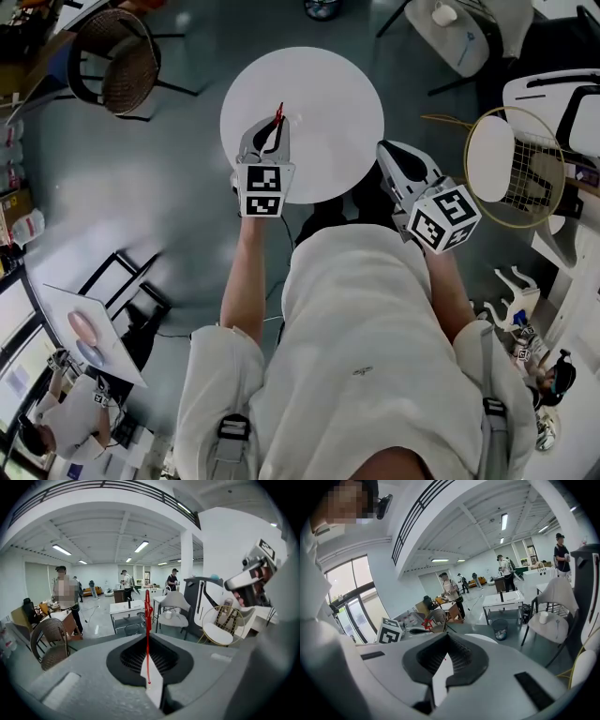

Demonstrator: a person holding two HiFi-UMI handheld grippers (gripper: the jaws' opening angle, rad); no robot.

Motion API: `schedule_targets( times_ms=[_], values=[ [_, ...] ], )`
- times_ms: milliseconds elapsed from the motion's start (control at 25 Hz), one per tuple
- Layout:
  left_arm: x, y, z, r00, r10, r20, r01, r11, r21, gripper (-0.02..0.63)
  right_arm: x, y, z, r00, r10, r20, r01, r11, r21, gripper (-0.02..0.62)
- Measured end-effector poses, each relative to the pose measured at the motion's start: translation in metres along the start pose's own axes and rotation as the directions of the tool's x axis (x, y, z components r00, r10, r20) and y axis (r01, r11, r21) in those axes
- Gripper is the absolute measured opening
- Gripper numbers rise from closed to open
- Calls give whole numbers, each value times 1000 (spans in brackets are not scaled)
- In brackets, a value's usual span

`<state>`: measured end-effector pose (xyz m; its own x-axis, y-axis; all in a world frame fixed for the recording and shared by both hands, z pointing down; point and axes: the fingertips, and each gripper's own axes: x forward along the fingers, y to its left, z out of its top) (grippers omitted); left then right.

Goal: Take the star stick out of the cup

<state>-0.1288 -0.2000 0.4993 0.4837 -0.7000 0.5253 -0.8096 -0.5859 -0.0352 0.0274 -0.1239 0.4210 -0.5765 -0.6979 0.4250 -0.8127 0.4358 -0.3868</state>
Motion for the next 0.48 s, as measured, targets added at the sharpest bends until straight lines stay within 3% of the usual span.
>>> schedule_targets(
  times_ms=[240, 480],
  values=[
    [-32, 25, 24, 992, 45, 115, -28, 989, -143, 18, 7, 8, 8, 1000, 26, 16, -26, 1000, -14, 6],
    [-64, 39, 42, 969, 69, 235, 15, 942, -336, 18, 8, 16, 19, 999, 40, 37, -39, 999, -27, 6]
  ],
)
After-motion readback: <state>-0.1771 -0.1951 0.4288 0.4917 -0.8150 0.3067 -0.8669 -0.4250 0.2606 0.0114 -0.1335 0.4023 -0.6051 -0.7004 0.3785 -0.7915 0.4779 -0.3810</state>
